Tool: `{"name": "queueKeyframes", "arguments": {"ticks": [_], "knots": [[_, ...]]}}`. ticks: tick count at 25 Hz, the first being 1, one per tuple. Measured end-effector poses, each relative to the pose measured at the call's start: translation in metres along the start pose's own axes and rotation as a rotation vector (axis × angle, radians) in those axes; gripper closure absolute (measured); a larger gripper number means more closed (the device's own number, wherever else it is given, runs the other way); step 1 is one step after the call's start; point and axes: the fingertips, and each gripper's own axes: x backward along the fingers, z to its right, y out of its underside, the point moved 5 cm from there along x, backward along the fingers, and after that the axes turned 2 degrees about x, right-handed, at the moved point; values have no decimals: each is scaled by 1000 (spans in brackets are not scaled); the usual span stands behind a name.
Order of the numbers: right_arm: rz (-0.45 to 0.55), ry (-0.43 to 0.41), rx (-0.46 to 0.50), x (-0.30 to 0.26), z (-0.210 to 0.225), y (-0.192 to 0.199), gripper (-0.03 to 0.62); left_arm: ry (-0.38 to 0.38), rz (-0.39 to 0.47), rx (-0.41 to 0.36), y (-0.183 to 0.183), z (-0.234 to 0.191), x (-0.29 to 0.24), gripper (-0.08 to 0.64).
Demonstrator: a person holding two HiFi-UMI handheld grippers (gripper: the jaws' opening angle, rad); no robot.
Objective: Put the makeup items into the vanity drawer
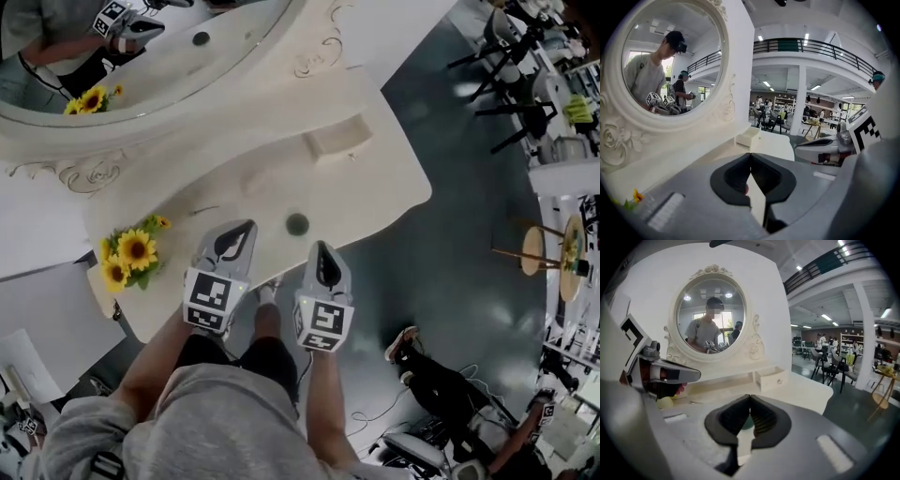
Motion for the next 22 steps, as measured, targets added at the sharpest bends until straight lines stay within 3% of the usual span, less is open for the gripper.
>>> {"name": "queueKeyframes", "arguments": {"ticks": [11,14,16,18,22], "knots": [[-109,-76,28,-47,6,45,588,-18,-108,47,43,-5,-35,549],[-147,-122,75,-56,1,53,521,-18,-122,58,48,-4,-40,549],[-181,-162,107,-63,-4,57,410,-22,-129,64,50,-6,-42,549],[-205,-183,144,-69,-8,59,370,-27,-134,68,51,-8,-45,549],[-234,-199,181,-79,-11,63,365,-41,-139,76,52,-12,-48,549]]}}
